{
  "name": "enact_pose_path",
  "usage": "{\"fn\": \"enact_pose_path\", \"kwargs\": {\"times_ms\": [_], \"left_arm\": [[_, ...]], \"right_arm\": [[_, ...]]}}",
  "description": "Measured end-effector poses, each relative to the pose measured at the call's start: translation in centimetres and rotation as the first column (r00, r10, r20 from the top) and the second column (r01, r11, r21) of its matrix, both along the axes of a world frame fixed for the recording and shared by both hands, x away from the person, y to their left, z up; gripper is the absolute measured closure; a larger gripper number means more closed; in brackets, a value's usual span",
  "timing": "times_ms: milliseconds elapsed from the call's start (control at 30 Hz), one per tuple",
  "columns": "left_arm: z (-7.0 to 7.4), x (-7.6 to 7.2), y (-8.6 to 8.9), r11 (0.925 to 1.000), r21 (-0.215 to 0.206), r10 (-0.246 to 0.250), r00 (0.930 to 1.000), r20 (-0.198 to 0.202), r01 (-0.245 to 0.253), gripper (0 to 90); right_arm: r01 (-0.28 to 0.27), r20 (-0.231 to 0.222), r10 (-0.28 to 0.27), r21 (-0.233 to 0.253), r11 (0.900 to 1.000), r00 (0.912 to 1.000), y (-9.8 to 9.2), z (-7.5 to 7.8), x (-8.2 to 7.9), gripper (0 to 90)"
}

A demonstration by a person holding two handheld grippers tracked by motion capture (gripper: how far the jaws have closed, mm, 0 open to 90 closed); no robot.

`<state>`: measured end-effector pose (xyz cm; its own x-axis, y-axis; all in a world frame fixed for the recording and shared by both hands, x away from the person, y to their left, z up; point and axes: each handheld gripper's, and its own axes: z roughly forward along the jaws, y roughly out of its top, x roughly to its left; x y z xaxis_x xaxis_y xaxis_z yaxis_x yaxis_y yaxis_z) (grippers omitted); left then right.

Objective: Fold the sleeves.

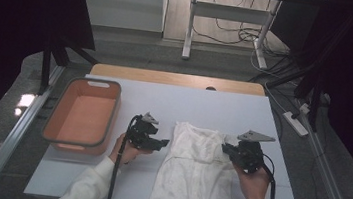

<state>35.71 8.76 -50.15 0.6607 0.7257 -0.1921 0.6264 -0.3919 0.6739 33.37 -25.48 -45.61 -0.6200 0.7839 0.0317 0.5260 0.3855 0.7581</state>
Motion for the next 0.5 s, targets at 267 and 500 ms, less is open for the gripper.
{"fn": "enact_pose_path", "kwargs": {"times_ms": [267, 500], "left_arm": [[0.0, 0.0, 0.0, 1.0000, 0.000, 0.001, 1.0000, 0.000, -0.001, 32.7], [0.0, 0.0, 0.0, 1.0000, -0.001, 0.002, 1.0000, -0.001, -0.002, 32.7]], "right_arm": [[-0.021, 0.009, 0.021, 0.005, 1.000, 0.9997, 0.8, 0.2, 0.0, 85.3], [-0.042, 0.004, 0.042, 0.016, 0.999, 0.9991, 1.7, 0.3, 0.2, 85.3]]}}
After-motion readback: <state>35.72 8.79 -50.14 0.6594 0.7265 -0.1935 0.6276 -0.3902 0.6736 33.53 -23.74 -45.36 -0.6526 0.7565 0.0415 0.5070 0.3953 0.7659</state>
